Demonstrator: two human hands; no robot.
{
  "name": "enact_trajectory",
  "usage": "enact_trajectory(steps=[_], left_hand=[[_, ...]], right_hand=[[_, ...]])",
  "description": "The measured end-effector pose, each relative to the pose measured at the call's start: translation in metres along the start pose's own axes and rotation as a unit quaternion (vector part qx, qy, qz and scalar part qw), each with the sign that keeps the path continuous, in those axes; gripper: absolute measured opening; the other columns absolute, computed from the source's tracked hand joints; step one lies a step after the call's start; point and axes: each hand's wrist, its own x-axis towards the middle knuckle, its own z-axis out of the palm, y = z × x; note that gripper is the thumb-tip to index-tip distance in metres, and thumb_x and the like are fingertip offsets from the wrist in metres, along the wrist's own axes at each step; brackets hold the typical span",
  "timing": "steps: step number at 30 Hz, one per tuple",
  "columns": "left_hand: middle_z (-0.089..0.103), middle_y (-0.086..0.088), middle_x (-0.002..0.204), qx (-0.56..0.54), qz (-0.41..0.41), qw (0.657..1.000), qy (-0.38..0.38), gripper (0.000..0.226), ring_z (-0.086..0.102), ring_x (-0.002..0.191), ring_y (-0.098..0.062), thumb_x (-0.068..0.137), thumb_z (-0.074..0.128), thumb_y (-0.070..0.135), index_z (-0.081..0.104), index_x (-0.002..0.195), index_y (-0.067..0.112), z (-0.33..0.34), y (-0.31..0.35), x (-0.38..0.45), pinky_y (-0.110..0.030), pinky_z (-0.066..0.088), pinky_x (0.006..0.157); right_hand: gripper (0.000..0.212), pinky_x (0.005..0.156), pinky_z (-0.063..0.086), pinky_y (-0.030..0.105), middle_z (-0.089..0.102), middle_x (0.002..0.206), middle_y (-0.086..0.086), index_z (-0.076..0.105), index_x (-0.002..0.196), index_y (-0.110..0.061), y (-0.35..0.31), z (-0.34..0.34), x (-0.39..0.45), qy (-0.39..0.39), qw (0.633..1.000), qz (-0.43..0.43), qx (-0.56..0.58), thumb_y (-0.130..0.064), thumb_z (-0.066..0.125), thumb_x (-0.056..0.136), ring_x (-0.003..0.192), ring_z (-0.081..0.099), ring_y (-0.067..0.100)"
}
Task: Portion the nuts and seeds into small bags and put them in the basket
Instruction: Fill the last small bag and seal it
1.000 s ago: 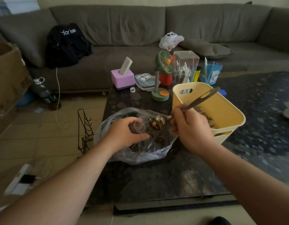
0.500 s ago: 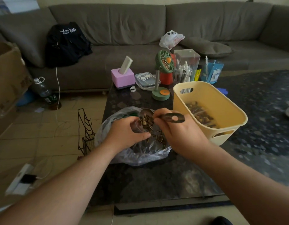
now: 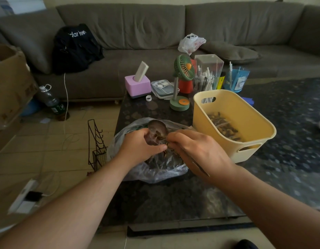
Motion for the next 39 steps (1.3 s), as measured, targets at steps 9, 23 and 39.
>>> enact_trajectory(steps=[9,23,39], left_hand=[[0.075,0.022,0.1,-0.033,-0.016,0.999,0.002,0.041,0.067,0.095,0.006,0.077,0.089,0.055,0.072,0.109,0.037,-0.002,0.002,-0.003,-0.023,0.055,0.084],[0.067,0.011,0.11,-0.053,-0.083,0.995,-0.015,0.034,0.064,0.102,-0.008,0.092,0.079,0.04,0.058,0.118,0.031,-0.005,0.001,0.002,-0.033,0.054,0.088],[0.063,0.007,0.109,0.105,-0.128,0.985,-0.042,0.043,0.063,0.1,-0.019,0.086,0.076,0.045,0.052,0.117,0.028,0.012,0.023,-0.003,-0.044,0.058,0.088]], right_hand=[[0.02,0.074,0.05,0.018,0.071,0.108,-0.004,0.065,0.124,-0.019,0.007,0.005,-0.004,0.058,0.992,0.089,0.065,-0.026,0.057,0.107,0.089,0.062,0.005],[0.027,0.072,0.047,0.037,0.063,0.09,-0.004,0.063,0.11,-0.022,0.023,-0.005,-0.006,-0.059,0.972,0.227,0.026,-0.038,0.041,0.109,0.081,0.059,0.017],[0.031,0.071,0.054,0.046,0.063,0.081,-0.002,0.053,0.097,-0.021,0.017,-0.009,-0.003,-0.118,0.953,0.279,0.012,-0.046,0.04,0.11,0.074,0.062,0.018]])
